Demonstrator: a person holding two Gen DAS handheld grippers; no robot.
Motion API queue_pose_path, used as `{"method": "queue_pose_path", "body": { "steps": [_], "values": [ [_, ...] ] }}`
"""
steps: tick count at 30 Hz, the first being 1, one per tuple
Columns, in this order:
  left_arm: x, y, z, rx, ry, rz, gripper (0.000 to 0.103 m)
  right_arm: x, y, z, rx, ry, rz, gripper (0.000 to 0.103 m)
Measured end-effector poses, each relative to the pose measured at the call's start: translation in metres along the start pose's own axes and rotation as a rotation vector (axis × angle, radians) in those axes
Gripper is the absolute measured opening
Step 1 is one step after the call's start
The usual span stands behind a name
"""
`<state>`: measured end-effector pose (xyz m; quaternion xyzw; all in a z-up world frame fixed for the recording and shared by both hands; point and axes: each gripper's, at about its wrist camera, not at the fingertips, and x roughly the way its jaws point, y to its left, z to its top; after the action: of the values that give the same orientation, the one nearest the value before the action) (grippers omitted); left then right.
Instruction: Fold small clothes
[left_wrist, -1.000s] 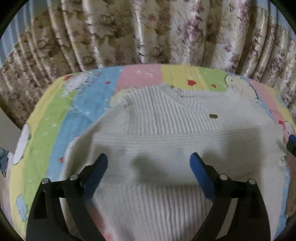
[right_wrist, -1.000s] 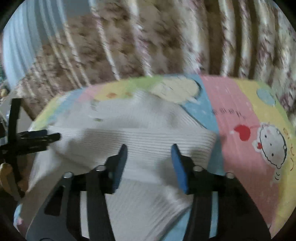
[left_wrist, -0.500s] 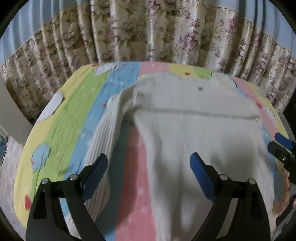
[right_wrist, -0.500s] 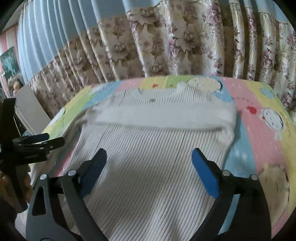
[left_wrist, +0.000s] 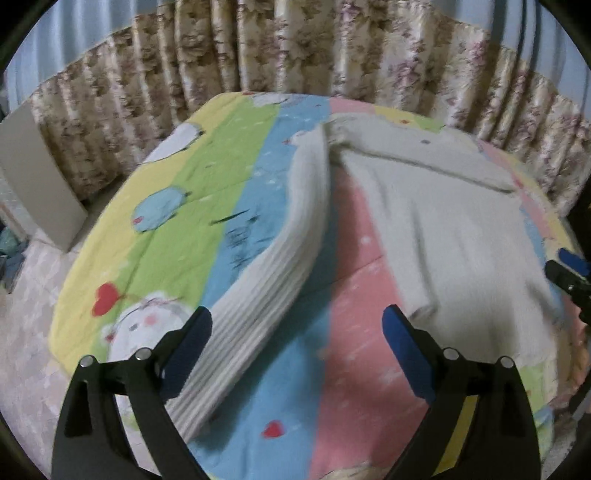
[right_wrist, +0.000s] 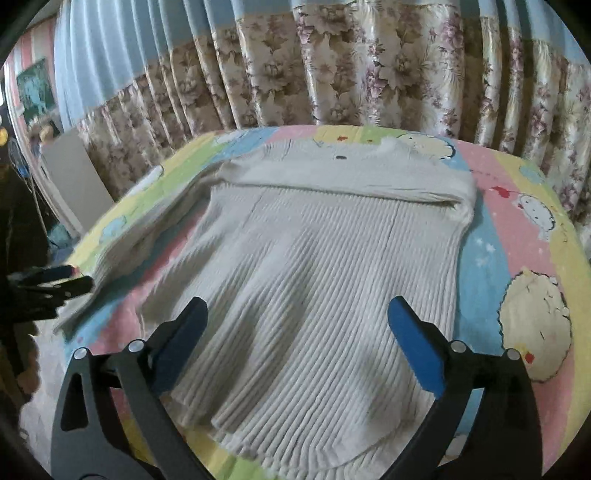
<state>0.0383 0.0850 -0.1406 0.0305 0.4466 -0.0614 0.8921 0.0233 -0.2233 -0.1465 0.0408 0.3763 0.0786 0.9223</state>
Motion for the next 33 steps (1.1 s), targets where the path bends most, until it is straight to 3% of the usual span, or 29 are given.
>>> {"method": "queue_pose_path", "body": {
  "steps": [6, 11, 19, 21, 23, 29, 33],
  "values": [
    [-0.009, 0.025, -0.022, 0.0, 0.0, 0.042, 0.094, -0.001, 0.044, -0.027, -0.141, 0.003, -0.102, 0.09],
    [-0.01, 0.047, -0.034, 0.02, 0.008, 0.044, 0.094, 0.014, 0.071, -0.034, -0.286, 0.045, -0.092, 0.087],
    [0.008, 0.058, -0.045, 0.09, 0.044, 0.032, 0.092, 0.025, 0.091, -0.009, -0.307, 0.037, -0.048, 0.087],
    [0.012, 0.061, -0.046, 0.096, 0.052, 0.023, 0.076, 0.028, 0.094, -0.005, -0.311, 0.04, -0.043, 0.087],
    [0.019, 0.067, -0.046, 0.066, 0.086, 0.002, 0.043, 0.031, 0.097, 0.0, -0.308, 0.044, -0.039, 0.087],
    [0.02, 0.077, -0.038, 0.009, 0.104, -0.004, 0.019, 0.035, 0.097, 0.008, -0.269, 0.062, 0.009, 0.082],
    [0.016, 0.072, -0.023, -0.008, 0.099, -0.009, 0.015, 0.037, 0.098, 0.007, -0.272, 0.069, 0.026, 0.08]
  ]
}}
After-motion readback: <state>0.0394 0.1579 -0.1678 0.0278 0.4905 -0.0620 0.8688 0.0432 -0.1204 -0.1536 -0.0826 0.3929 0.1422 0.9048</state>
